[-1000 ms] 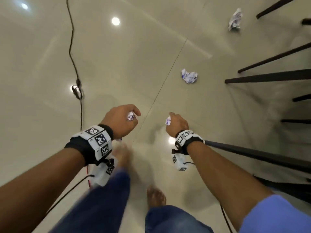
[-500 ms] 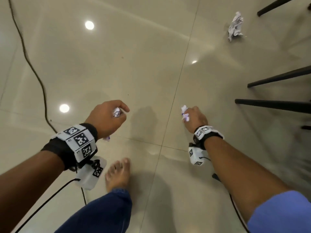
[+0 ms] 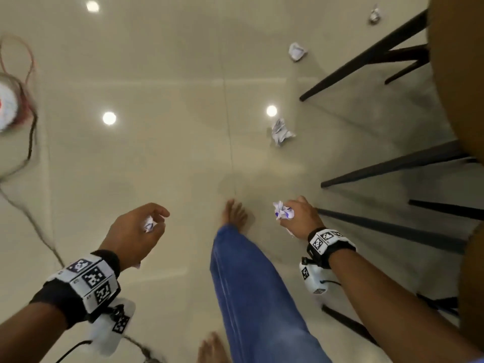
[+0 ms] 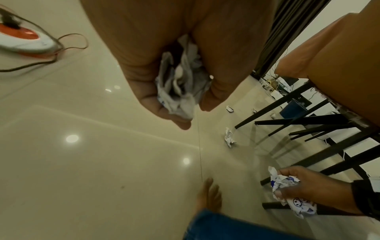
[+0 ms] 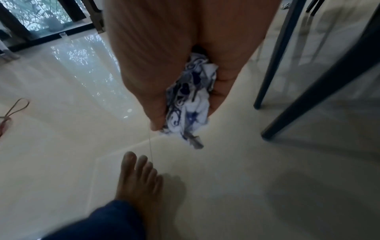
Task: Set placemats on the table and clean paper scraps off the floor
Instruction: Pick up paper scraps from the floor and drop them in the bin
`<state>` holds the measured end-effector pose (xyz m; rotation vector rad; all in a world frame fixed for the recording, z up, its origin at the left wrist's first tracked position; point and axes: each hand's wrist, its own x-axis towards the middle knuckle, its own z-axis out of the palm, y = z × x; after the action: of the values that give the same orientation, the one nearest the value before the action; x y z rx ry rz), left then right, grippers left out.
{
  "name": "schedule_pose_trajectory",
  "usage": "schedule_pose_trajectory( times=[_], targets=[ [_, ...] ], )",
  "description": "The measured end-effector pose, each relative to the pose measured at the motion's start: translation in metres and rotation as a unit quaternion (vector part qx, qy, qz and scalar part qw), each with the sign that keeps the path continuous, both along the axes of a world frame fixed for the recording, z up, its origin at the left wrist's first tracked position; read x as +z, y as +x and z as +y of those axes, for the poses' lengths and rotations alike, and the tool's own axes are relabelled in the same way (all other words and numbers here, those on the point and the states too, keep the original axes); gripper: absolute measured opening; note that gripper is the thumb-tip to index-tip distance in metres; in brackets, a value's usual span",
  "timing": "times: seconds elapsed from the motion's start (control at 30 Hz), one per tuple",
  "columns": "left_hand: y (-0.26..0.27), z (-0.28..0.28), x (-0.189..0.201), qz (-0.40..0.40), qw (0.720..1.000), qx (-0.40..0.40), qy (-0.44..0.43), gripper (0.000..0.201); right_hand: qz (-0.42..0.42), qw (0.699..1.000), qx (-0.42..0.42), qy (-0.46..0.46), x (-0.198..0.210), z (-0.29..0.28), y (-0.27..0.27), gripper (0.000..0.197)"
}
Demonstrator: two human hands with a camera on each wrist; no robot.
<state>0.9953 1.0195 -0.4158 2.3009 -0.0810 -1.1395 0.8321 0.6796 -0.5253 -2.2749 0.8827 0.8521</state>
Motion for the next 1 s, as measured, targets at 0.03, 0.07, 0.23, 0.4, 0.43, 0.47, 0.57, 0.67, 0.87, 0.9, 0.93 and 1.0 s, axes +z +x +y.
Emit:
schedule_pose_trajectory(
  times=[0.03,0.07,0.23,0.4,0.43,0.47,0.57,0.67,0.87,0.9,0.93,1.0],
  targets=[
    [0.014,-0.011,0.005,0.005,1.000,-0.008,0.005,0.020,-0.002,1.000,0.002,0.010,-0.001,-0.012,0.014,0.029],
    [0.041,-0.030,0.002,0.004,1.000,-0.024,0.010,0.020,-0.006,1.000,-0.006,0.019,-0.004,-0.029,0.036,0.032],
    [0.176,-0.149,-0.036,-0.014,0.992,-0.127,0.006,0.017,-0.037,0.997,-0.069,0.013,-0.047,-0.098,0.153,0.041],
    [0.277,-0.262,-0.099,-0.050,0.972,-0.226,-0.040,0.016,-0.011,0.996,-0.091,-0.007,-0.125,-0.124,0.230,0.035],
    [0.291,-0.277,-0.110,-0.059,0.970,-0.231,-0.055,0.016,-0.004,0.995,-0.097,-0.008,-0.139,-0.125,0.239,0.034],
    [0.302,-0.290,-0.119,-0.057,0.968,-0.234,-0.064,0.016,0.012,0.994,-0.104,-0.016,-0.152,-0.125,0.247,0.034],
    [0.337,-0.315,-0.141,-0.025,0.965,-0.251,-0.078,0.019,0.046,0.988,-0.141,-0.046,-0.169,-0.121,0.275,0.033],
    [0.367,-0.322,-0.142,-0.003,0.952,-0.296,-0.074,0.020,0.018,0.984,-0.176,-0.036,-0.158,-0.119,0.307,0.023],
    [0.439,-0.328,-0.106,0.030,0.949,-0.308,-0.062,0.017,-0.001,0.978,-0.209,-0.012,-0.100,-0.157,0.406,0.089],
    [0.455,-0.335,-0.103,0.041,0.950,-0.302,-0.063,0.017,0.012,0.981,-0.194,-0.023,-0.096,-0.177,0.424,0.098],
    [0.466,-0.341,-0.102,0.049,0.952,-0.297,-0.063,0.017,0.027,0.983,-0.180,-0.028,-0.095,-0.194,0.437,0.102],
    [0.493,-0.358,-0.107,0.049,0.953,-0.291,-0.063,0.017,0.038,0.981,-0.191,-0.025,-0.105,-0.234,0.462,0.107]
  ],
)
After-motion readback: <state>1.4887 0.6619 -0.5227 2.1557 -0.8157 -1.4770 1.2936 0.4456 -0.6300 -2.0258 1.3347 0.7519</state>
